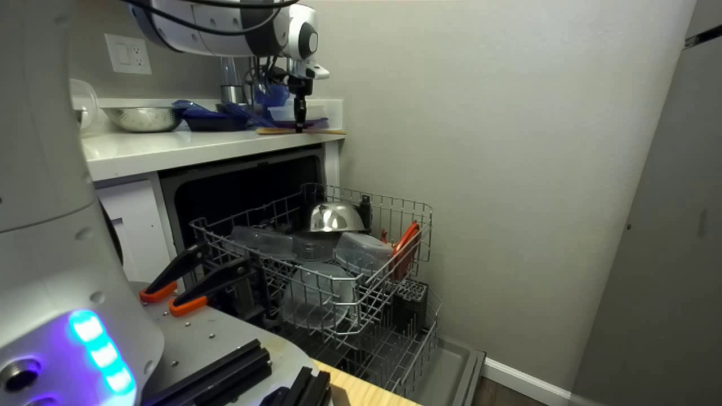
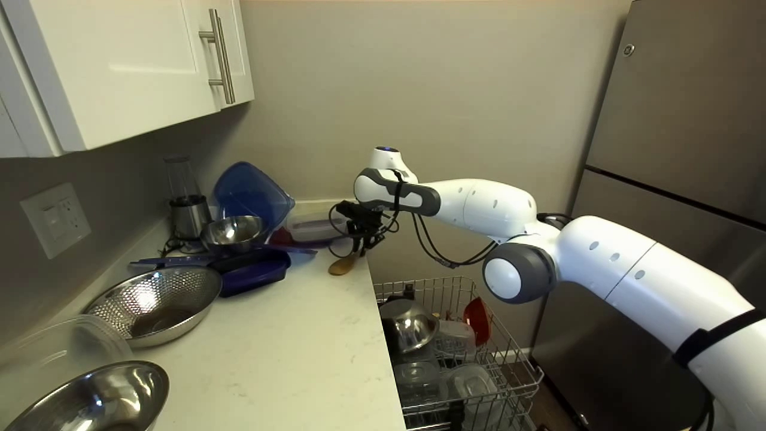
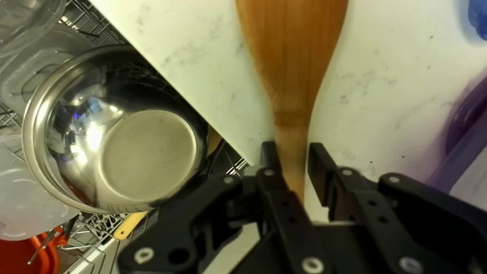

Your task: Pick up the wooden spoon from the counter and put it in the dishwasher.

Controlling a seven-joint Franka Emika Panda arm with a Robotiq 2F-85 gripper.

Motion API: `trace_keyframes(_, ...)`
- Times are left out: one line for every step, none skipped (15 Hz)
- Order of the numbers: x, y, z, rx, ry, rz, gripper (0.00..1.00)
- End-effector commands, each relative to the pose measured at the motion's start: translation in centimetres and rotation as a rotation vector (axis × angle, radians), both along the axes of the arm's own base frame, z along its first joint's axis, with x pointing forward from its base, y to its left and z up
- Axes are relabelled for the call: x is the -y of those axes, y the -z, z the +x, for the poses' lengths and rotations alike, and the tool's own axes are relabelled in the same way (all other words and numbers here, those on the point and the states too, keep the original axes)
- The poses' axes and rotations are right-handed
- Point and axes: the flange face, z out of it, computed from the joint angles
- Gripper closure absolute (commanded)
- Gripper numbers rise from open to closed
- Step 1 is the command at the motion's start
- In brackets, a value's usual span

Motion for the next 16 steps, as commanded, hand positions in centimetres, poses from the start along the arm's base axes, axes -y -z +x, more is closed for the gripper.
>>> trace_keyframes(-1.5,-0.9,-0.3,0.037,-0.031,0.027,0.93)
trace_keyframes(-2.3,-1.6,-0.7,0.05,-0.062,0.01,0.93)
trace_keyframes(-2.9,-2.0,-1.0,0.054,-0.084,0.004,0.93)
trace_keyframes(-3.9,-2.5,-1.6,0.058,-0.119,-0.008,0.93)
trace_keyframes(-4.5,-2.9,-1.9,0.062,-0.143,-0.01,0.93)
trace_keyframes(-5.4,-3.3,-2.4,0.067,-0.176,-0.016,0.93)
trace_keyframes(-6.0,-3.7,-2.8,0.07,-0.2,-0.016,0.93)
trace_keyframes(-6.7,-4.0,-3.2,0.072,-0.226,-0.023,0.93)
trace_keyframes(-7.0,-4.4,-3.4,0.076,-0.239,-0.023,0.8)
trace_keyframes(-7.3,-4.6,-3.6,0.078,-0.252,-0.028,0.5)
trace_keyframes(-7.4,-4.9,-3.7,0.08,-0.255,-0.032,0.53)
trace_keyframes(-7.5,-5.2,-3.9,0.08,-0.259,-0.05,0.52)
trace_keyframes(-7.6,-5.6,-4.0,0.086,-0.269,-0.056,0.48)
trace_keyframes(-7.6,-5.9,-4.1,0.087,-0.272,-0.077,0.42)
trace_keyframes(-7.7,-6.4,-4.2,0.092,-0.283,-0.087,0.35)
trace_keyframes(-7.7,-6.7,-4.4,0.088,-0.296,-0.106,0.3)
